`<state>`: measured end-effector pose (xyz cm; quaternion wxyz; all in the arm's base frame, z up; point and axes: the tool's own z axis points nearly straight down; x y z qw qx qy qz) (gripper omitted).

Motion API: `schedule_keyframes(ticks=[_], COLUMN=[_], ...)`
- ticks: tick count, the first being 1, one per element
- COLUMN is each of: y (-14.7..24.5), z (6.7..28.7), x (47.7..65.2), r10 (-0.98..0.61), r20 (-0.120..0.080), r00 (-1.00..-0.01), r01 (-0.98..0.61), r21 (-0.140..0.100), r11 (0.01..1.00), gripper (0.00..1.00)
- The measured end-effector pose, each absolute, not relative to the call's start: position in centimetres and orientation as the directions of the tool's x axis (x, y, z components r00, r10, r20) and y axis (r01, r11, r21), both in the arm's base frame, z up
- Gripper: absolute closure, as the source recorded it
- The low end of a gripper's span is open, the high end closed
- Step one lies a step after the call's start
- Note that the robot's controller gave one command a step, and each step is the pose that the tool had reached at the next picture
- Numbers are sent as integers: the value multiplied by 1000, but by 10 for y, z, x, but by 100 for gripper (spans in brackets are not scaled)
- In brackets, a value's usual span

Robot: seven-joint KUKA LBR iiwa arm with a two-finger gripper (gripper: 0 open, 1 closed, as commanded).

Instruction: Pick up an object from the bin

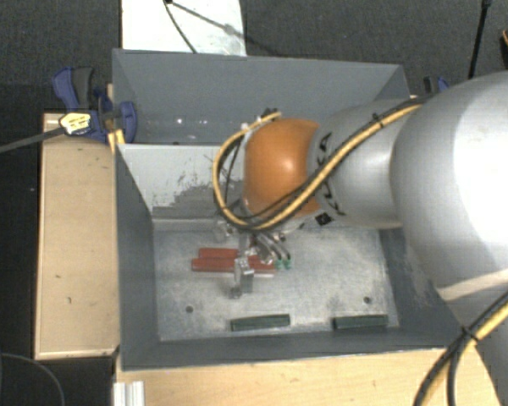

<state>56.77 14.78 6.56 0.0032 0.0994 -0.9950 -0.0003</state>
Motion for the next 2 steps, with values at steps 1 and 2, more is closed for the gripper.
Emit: schedule_keyframes(ticks=[1, 2], y=[148, 180], z=[71, 188], x=[571, 583], r10=[-195, -417], r20=[-2, -11], r00=[-981, -909], r01=[-195, -417], r21=[1, -1], r11=[981, 909], gripper=[100, 100])
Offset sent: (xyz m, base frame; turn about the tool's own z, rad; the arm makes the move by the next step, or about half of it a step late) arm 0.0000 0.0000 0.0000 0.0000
